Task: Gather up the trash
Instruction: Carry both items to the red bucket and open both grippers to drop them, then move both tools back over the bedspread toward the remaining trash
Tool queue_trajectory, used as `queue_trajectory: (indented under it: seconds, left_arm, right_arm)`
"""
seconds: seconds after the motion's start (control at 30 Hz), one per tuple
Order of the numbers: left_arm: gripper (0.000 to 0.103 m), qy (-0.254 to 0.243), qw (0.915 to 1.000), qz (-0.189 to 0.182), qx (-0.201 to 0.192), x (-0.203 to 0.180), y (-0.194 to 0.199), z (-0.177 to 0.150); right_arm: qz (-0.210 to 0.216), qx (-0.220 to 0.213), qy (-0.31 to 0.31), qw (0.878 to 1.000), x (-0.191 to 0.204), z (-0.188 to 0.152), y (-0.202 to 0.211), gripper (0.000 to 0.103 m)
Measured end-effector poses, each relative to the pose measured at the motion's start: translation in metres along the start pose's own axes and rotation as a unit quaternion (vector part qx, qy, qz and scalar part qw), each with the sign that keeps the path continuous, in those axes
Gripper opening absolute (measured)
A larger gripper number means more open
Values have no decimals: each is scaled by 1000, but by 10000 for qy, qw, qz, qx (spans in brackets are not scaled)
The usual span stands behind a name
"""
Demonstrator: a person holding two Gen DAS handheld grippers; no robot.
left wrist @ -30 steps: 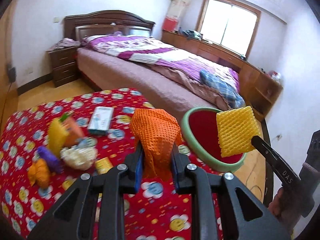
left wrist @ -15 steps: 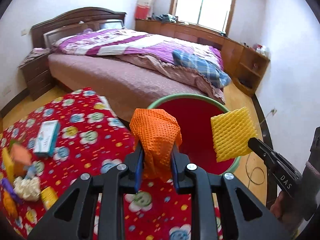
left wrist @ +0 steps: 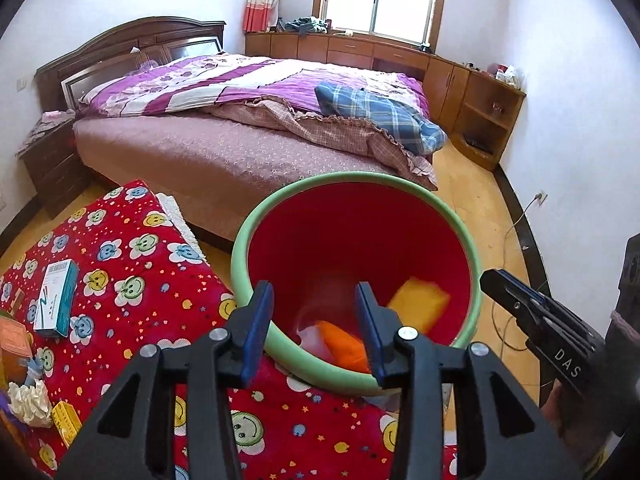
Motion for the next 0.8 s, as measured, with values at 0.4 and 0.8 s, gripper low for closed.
queue_trajectory:
  seconds: [0.4, 0.8]
  left_arm:
    - [42, 367, 9993, 94, -45, 17, 20, -8]
    - [42, 821, 9958, 394, -116, 50, 63, -34]
  right_arm:
    - [97, -53, 24, 9999, 10, 2, 10, 37]
    - [372, -75, 197, 9991, 43, -2, 29, 50]
Point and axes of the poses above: each gripper's, at about its wrist camera, not at the fingertips, and y roughly against the way its jaws point, x to its left, z to its top, the point moved 8 cm from there along -y, roughly the way its jaws point, and after that the axes turned 4 degrees about -z, right-handed, at the moved point
